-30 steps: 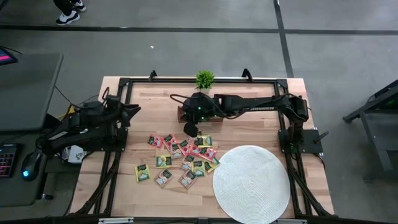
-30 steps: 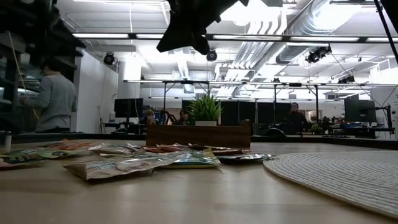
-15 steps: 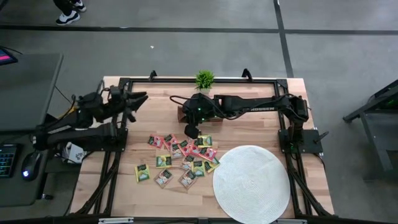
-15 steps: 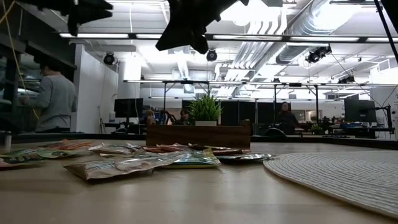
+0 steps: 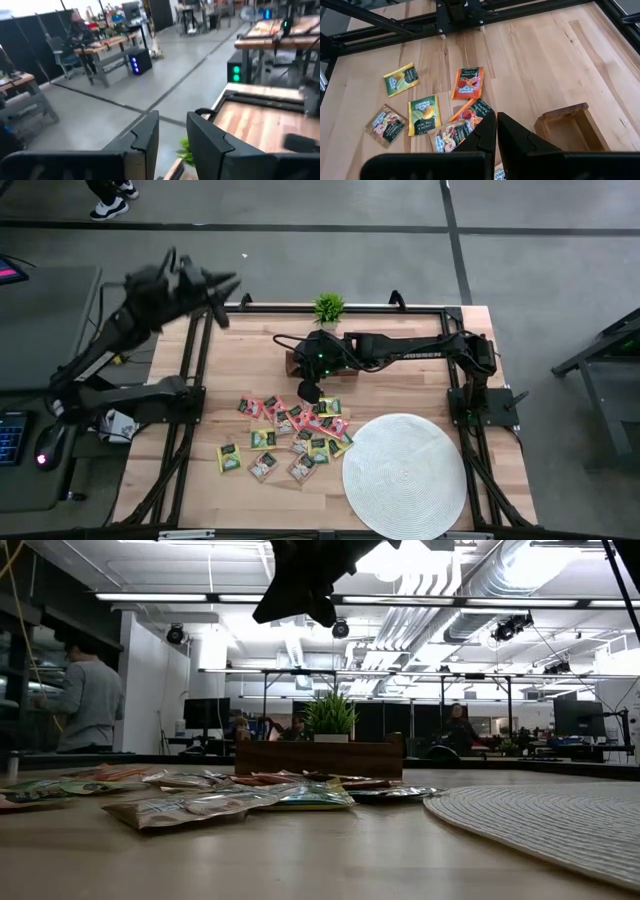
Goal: Pick & Place Tea
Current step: Put the orange tea bag into the left section of the wooden organizer
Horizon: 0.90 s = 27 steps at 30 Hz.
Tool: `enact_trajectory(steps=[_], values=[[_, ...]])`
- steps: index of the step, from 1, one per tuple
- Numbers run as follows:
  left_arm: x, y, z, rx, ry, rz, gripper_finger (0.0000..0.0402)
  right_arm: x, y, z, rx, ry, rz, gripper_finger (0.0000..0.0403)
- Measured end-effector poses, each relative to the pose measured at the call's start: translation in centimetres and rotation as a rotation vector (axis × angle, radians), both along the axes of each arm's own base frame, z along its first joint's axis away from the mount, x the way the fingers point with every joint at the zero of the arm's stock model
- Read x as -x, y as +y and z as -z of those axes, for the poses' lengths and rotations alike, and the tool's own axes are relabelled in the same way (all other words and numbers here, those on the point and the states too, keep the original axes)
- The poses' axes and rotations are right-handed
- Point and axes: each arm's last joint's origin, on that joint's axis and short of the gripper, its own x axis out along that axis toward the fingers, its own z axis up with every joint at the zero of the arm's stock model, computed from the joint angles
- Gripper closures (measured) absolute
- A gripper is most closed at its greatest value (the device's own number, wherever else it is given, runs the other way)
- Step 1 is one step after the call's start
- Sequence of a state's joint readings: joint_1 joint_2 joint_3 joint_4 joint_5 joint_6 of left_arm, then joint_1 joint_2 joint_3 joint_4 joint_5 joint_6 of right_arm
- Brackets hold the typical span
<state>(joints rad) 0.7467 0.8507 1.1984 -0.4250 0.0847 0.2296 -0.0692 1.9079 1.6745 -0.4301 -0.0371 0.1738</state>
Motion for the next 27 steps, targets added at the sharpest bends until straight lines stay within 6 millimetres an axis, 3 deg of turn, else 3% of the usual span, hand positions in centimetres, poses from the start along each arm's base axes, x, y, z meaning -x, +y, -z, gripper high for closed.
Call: enact_trajectory(steps=[6, 12, 17, 27], values=[[1.2, 7.3, -1.2, 0.065, 0.012, 0.126, 0.0305, 0.0, 0.0, 0.0, 0.020, 0.000, 0.001, 0.0391], [3.2, 13.7, 1.8, 0.297, 0.002, 0.145, 0.0305, 0.0, -0.1, 0.0, 0.036, 0.001, 0.010, 0.0391], [3.5, 14.0, 2.7, 0.334, 0.065, 0.054, 0.0305, 0.0, -0.1, 0.0, 0.040, 0.005, 0.017, 0.0391], [2.6, 13.0, 6.6, 0.653, 0.255, 0.090, 0.0305, 0.0, -0.2, 0.0, 0.042, 0.006, 0.015, 0.0391]])
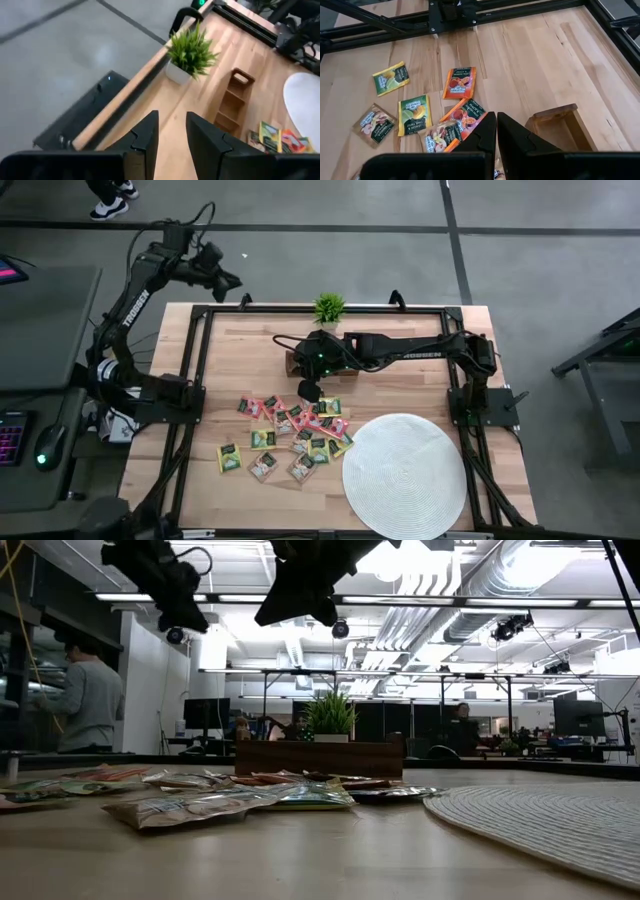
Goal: Pick & Place Tea
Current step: Put the orange tea bag into the left section of the wooden organizer
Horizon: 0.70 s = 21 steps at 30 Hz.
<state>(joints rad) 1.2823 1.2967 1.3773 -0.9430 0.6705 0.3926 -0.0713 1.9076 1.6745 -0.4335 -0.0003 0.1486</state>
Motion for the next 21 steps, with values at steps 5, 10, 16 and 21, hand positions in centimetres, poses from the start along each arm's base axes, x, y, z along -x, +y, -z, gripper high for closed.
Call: enact_trajectory(steps=[5, 10, 16, 21], values=[[-0.2, 0.5, 1.0, 0.071, 0.018, 0.021, 0.0305, 0.0, 0.0, 0.0, 0.010, 0.001, -0.012, 0.0391], [-0.4, 1.1, 1.7, 0.106, 0.013, 0.034, 0.0305, 0.0, 0.0, 0.0, 0.009, 0.004, -0.018, 0.0391], [-1.5, 1.9, 2.7, 0.146, -0.004, 0.098, 0.0305, 0.0, 0.0, 0.0, 0.008, 0.004, -0.020, 0.0391], [-2.9, 2.4, 4.5, 0.232, 0.029, 0.149, 0.0305, 0.0, 0.1, 0.0, -0.005, 0.004, -0.034, 0.0391]])
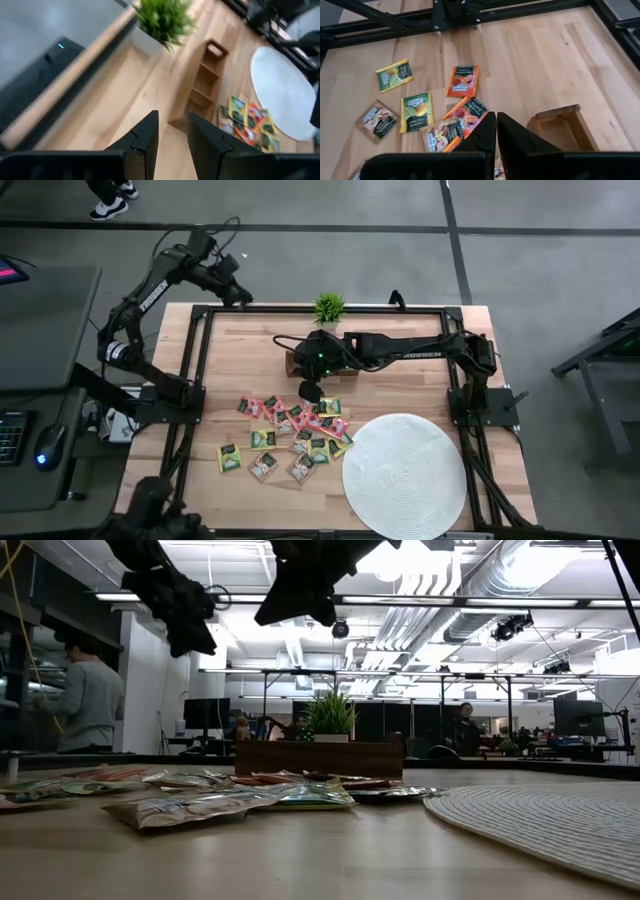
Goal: Pick & Place Tea
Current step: Put the orange tea bag into the left section of the wooden organizer
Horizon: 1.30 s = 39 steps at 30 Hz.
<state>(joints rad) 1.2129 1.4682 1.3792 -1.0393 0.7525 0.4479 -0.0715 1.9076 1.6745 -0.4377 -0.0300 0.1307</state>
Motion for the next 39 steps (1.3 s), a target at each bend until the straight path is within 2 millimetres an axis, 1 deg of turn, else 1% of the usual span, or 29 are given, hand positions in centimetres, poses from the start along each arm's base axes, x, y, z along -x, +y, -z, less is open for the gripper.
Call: enact_trajectory(steps=[5, 8, 12, 14, 18, 25, 28, 30, 33, 36, 39], values=[[-1.1, 0.6, 2.3, 0.107, 0.048, 0.068, 0.0305, 0.0, 0.0, 0.0, -0.004, 0.000, -0.006, 0.0391], [-1.7, 0.5, 3.7, 0.171, 0.108, 0.122, 0.0305, 0.0, 0.0, 0.0, -0.004, 0.000, -0.006, 0.0391], [-2.1, 0.3, 5.6, 0.210, 0.272, 0.215, 0.0305, 0.0, 0.0, 0.0, -0.005, 0.006, -0.006, 0.0391], [-2.4, -0.1, 6.3, 0.230, 0.357, 0.280, 0.0305, 0.1, 0.0, 0.1, -0.005, 0.010, -0.006, 0.0391], [-3.5, -0.7, 7.6, 0.246, 0.503, 0.404, 0.0305, 0.1, 0.1, 0.1, -0.007, 0.015, -0.008, 0.0391], [-5.6, -1.9, 9.0, 0.287, 0.528, 0.589, 0.0304, 0.1, 0.2, 0.1, -0.024, 0.013, -0.032, 0.0391], [-6.5, -1.9, 10.2, 0.317, 0.542, 0.636, 0.0304, 0.1, 0.4, 0.1, -0.024, 0.013, -0.035, 0.0391], [-6.8, -1.9, 10.8, 0.327, 0.539, 0.662, 0.0304, 0.1, 0.5, 0.1, -0.024, 0.013, -0.038, 0.0391], [-7.2, -2.3, 12.2, 0.351, 0.538, 0.719, 0.0301, 0.0, 0.7, 0.1, -0.024, 0.013, -0.043, 0.0391], [-7.4, -3.1, 13.2, 0.372, 0.552, 0.775, 0.0278, 0.0, 1.0, 0.1, -0.023, 0.013, -0.049, 0.0391], [-7.3, -4.1, 14.3, 0.399, 0.565, 0.828, 0.0238, 0.0, 1.1, 0.1, -0.020, 0.013, -0.051, 0.0391]])
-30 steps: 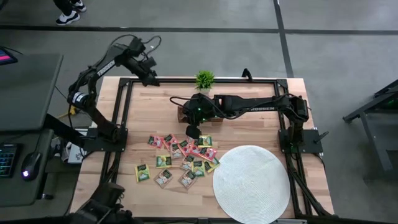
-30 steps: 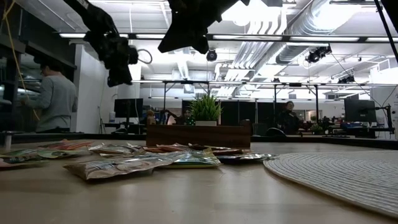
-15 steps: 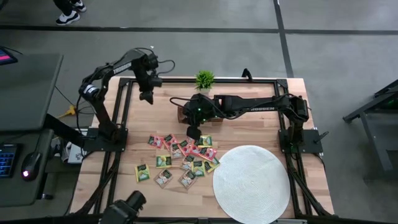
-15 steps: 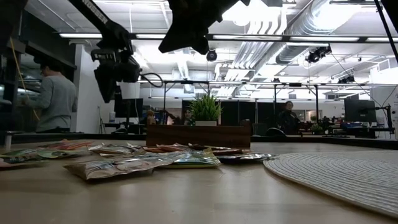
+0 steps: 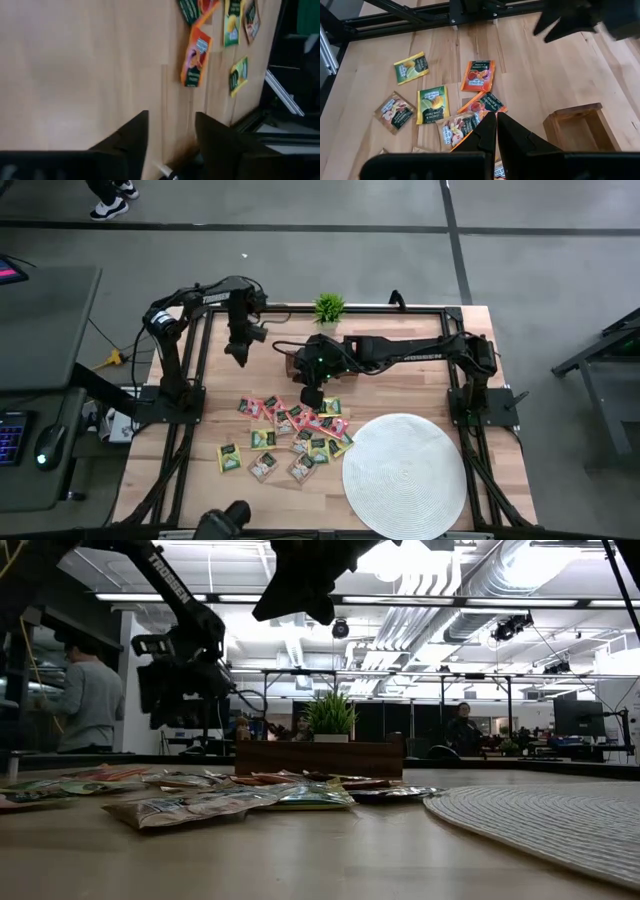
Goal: Pick & Place Tea
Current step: Put the orange tea bag into the left section of the wooden organizer
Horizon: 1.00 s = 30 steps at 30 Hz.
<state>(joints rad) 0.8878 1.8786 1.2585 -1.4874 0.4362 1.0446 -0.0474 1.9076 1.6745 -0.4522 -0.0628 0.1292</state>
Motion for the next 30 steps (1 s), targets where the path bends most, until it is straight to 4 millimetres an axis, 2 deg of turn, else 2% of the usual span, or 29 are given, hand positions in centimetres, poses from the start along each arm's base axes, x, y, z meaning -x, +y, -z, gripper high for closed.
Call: enact_trajectory(steps=[4, 8, 18, 30], values=[[-0.3, -1.6, 1.2, 0.030, 0.027, 0.056, 0.0180, 0.0, 0.1, 0.0, 0.012, 0.000, -0.010, 0.0391], [-0.9, -3.2, 2.3, 0.039, 0.018, 0.125, 0.0150, 0.0, 0.1, 0.0, 0.019, -0.001, -0.014, 0.0391], [-2.2, -6.1, 4.9, -0.011, -0.006, 0.216, 0.0149, 0.0, 0.9, 0.0, 0.027, -0.001, -0.040, 0.0391], [-1.7, -7.3, 6.2, 0.026, 0.002, 0.160, 0.0150, 0.0, 1.6, 0.0, 0.041, -0.001, -0.056, 0.0391]])
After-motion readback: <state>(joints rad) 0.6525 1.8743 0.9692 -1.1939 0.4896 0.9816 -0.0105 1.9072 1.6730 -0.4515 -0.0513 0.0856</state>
